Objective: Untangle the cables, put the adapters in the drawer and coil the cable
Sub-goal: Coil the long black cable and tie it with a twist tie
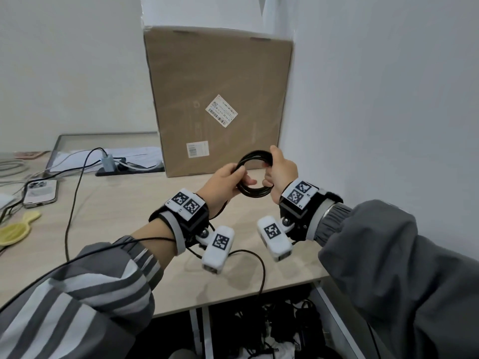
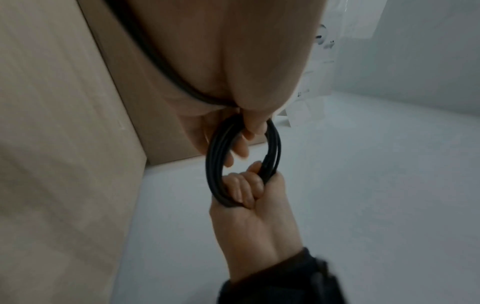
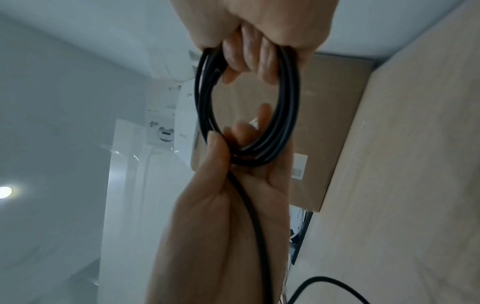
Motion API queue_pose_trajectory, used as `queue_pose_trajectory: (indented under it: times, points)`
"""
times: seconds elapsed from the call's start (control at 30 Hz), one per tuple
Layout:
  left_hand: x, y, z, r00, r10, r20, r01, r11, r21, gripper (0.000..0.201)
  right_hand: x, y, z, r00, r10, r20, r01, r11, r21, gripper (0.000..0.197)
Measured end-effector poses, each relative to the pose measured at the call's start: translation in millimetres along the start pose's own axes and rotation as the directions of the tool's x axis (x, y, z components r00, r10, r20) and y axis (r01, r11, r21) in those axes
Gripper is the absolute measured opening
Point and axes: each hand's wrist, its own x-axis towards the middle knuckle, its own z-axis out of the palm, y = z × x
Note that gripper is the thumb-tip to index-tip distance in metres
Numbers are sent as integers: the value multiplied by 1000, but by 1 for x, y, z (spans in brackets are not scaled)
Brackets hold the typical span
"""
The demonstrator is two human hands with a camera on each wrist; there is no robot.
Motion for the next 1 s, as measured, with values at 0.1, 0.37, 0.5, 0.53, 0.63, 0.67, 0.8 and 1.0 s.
queue_pose_trajectory:
  times: [0.1,0.37,0.5,0.53,0.63,0.67,0.8,1.0]
  points:
    - [3,9,5,999,17,-47,-21,997,-79,24,-2,2,0,995,52,82,-56,997,53,47]
    - [11,19,-4,999,34,27,-43,770,636,26,-2,-11,-16,936,34,349,177,814,-554,61]
    - [5,23,10,992,8,124,-94,705,703,24,-9,-7,-5,908,-114,404,394,562,-727,60]
    - [4,22,11,994,10,106,-78,747,660,25,-7,-5,-5,910,-161,382,405,541,-737,60]
    - [-1,15,7,999,32,44,-49,867,497,21,-2,0,-6,927,-258,271,374,599,-708,57]
    - [-3,13,5,999,8,52,-29,917,398,17,0,1,-7,941,-270,203,336,671,-661,56]
    - [-8,7,-1,984,-64,168,36,986,163,21,2,4,-8,986,-163,-41,138,925,-353,49]
    - [3,16,3,995,-34,-97,38,998,41,30,-8,2,-1,985,108,136,-103,994,-41,48]
